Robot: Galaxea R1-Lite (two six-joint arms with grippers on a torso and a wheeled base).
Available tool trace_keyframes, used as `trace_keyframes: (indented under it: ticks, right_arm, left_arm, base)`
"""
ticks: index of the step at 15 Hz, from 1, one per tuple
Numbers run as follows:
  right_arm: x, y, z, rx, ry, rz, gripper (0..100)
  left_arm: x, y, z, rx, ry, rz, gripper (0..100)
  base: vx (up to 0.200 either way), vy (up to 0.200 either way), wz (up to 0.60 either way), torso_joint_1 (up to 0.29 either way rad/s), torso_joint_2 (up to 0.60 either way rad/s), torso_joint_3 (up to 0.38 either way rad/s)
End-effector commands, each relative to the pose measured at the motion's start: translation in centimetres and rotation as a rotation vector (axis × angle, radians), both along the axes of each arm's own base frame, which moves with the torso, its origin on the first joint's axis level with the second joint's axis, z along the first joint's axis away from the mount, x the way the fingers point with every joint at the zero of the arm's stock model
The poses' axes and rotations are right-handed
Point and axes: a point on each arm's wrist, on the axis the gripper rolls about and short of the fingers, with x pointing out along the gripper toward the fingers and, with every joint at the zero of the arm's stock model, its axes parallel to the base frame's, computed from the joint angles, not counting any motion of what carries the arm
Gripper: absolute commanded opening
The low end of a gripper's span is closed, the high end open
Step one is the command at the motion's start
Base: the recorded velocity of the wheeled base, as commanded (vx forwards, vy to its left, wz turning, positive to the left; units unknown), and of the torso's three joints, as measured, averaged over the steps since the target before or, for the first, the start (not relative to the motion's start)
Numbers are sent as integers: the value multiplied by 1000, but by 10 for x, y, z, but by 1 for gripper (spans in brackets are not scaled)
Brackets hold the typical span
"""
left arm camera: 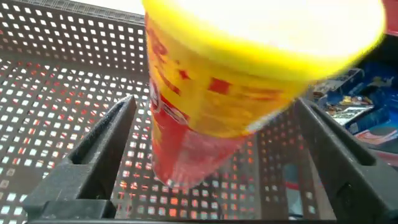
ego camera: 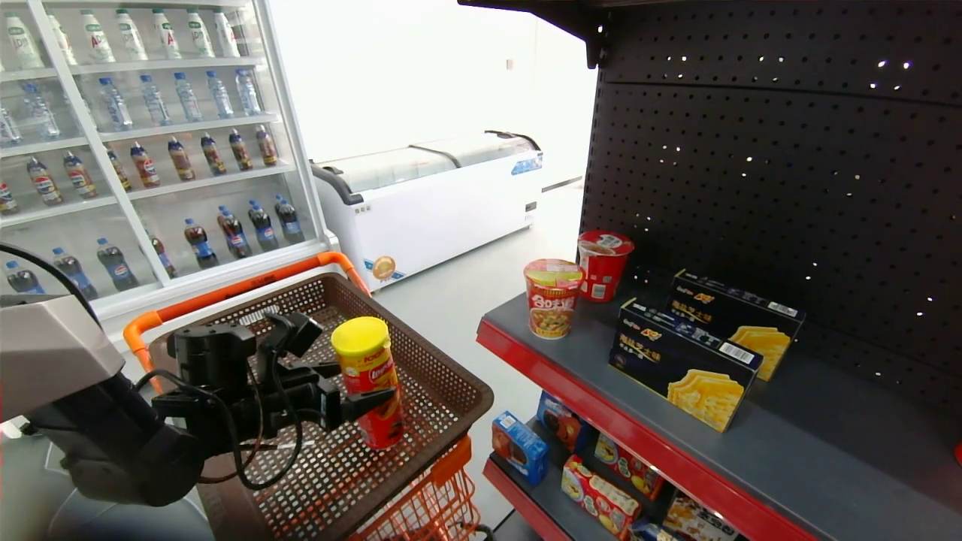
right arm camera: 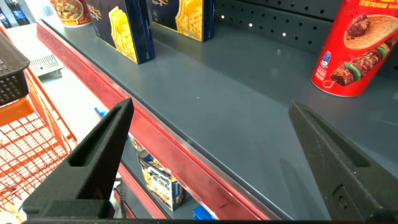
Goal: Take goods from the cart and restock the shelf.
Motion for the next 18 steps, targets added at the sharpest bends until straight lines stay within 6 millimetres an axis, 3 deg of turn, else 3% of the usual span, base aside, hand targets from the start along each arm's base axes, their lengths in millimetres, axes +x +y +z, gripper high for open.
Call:
trace_keyframes:
  ticks: [1, 5, 9, 18]
  right_arm:
    - [0, 0, 0, 0, -1, 0, 100]
    - [0, 0, 0, 0, -1, 0, 100]
    - [0, 0, 0, 0, -1, 0, 100]
    - [0, 0, 0, 0, -2, 0, 100]
  left_arm:
    - [11, -1, -15, 5, 2, -3, 100]
    - [22, -2, -37, 5, -45, -5, 100]
    - [23, -6, -44, 6, -51, -18, 100]
    - [43, -9, -24, 4, -180, -24, 100]
  base:
    - [0, 0, 0, 0, 0, 0]
    - [0, 0, 0, 0, 0, 0]
    - [0, 0, 0, 0, 0, 0]
    - [0, 0, 0, 0, 0, 0]
